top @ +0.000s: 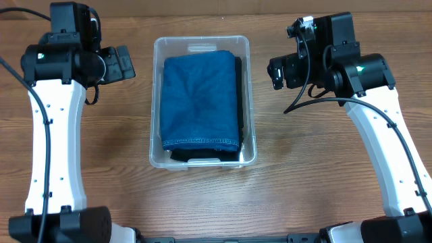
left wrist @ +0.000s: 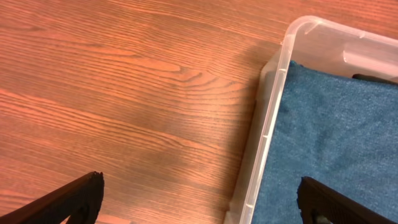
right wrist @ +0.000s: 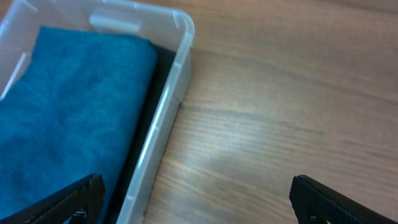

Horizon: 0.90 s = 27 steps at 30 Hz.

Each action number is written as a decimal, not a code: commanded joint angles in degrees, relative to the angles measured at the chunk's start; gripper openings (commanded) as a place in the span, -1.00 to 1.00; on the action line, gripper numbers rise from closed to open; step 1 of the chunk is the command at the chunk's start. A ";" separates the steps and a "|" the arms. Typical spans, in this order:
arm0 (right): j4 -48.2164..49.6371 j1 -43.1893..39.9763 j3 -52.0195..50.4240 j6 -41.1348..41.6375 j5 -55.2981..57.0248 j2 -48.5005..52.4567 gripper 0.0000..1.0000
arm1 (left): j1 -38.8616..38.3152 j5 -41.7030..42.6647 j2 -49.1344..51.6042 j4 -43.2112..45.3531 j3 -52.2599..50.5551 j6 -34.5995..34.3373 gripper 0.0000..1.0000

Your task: Pack container

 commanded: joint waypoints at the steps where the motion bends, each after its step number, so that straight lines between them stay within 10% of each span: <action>1: -0.28 -0.31 -0.57 1.92 0.52 -7.37 1.00 | -0.02 -0.87 -10.43 -0.11 -1.70 0.66 1.00; 14: 8.37 -0.15 -36.57 3.85 6.47 -52.13 1.00 | -0.02 -1.99 -60.74 11.17 -41.09 0.33 1.00; 27: -10.84 -0.15 -38.97 3.85 6.49 -56.70 1.00 | -0.02 -1.99 -65.68 -7.15 -42.16 0.11 1.00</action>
